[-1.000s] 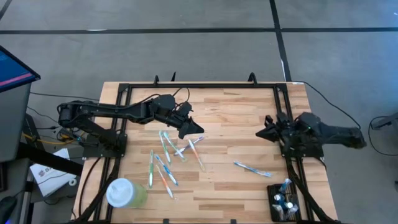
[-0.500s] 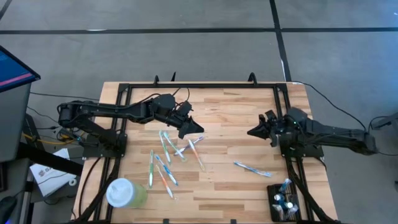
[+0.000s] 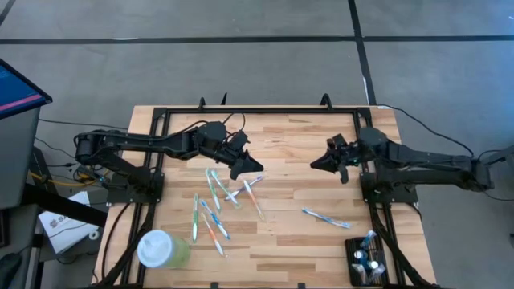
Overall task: Pick & Place toothbrushing station
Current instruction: Put the top left green toothbrush into the black organizer
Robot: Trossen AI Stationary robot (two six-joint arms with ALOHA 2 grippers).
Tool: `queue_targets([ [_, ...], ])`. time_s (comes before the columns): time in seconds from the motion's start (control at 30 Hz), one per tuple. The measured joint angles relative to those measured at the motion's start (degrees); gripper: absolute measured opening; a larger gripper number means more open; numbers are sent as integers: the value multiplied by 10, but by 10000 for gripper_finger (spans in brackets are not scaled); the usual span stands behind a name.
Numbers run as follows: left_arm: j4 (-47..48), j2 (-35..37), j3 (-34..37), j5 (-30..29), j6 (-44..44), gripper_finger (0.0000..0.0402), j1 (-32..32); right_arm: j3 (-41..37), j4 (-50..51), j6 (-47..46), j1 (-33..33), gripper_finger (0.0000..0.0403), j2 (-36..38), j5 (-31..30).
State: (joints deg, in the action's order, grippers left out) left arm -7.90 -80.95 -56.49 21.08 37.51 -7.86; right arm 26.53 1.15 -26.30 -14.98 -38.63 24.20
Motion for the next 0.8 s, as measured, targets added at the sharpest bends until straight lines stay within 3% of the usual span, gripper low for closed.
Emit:
queue_targets([
  [0.17,0,0,0,0,-14,53,0,69,83,35,1,0,-57,-8],
  [0.3,0,0,0,0,-26,53,-2,111,112,43,19,0,-90,-53],
  [0.57,2,0,0,-3,-42,53,-3,157,101,33,78,0,-138,-150],
  [0.8,22,0,0,-3,-27,48,-22,160,36,23,114,0,-184,-166],
])
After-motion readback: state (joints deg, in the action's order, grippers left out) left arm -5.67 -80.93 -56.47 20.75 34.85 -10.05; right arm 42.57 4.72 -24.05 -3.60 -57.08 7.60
